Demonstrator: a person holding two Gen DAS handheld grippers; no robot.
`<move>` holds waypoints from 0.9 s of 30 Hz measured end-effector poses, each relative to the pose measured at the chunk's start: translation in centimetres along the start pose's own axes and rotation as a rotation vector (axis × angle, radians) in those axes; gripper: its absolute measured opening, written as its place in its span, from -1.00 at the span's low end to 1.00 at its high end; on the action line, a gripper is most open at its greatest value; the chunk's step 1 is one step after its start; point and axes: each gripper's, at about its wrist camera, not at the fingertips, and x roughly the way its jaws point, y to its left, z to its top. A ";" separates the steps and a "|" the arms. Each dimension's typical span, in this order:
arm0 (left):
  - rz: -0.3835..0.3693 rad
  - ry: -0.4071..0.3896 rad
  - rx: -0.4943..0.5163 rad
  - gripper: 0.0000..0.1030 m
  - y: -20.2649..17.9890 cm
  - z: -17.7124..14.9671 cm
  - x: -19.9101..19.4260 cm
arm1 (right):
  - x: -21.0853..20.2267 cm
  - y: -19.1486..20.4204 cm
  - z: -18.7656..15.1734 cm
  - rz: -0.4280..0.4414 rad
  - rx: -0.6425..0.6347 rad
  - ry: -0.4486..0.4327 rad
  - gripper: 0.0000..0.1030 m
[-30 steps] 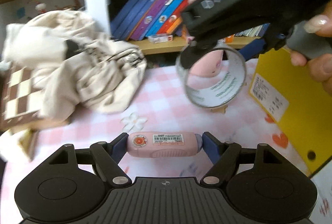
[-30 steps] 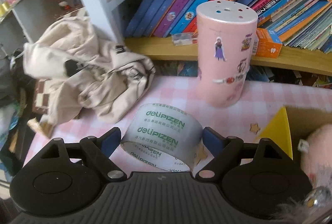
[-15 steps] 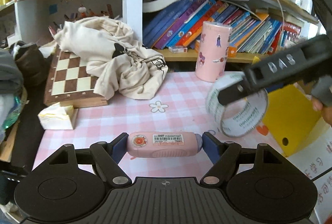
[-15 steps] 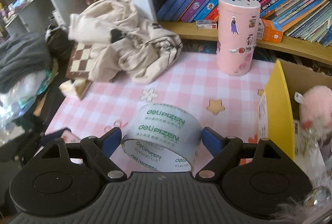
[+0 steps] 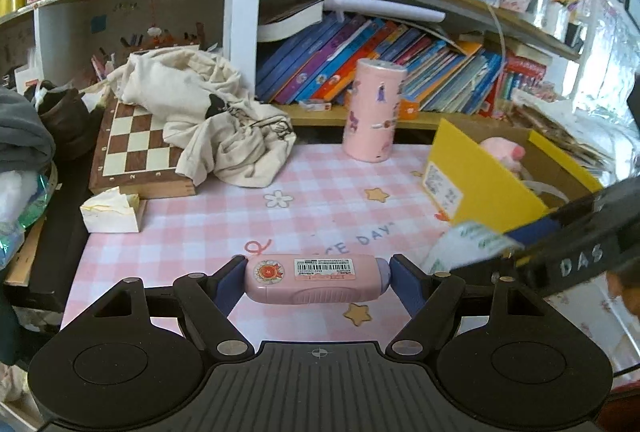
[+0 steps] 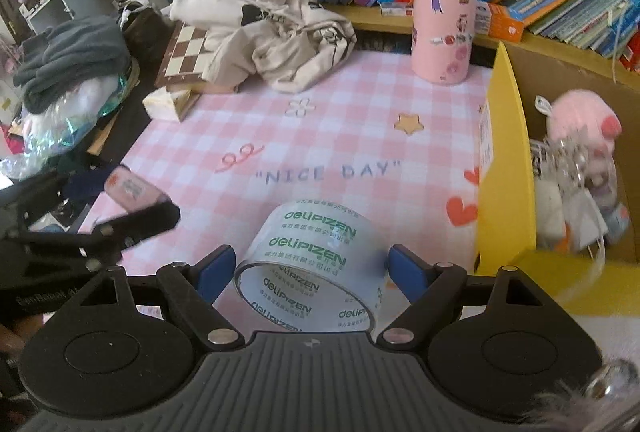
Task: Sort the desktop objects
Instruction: 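Carry the eraser with the left gripper while the right gripper carries the tape toward the yellow box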
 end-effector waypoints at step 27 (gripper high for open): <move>-0.163 0.007 0.082 0.50 -6.3 -0.5 -1.2 | -5.6 -3.6 -7.8 -0.131 0.138 -0.016 0.53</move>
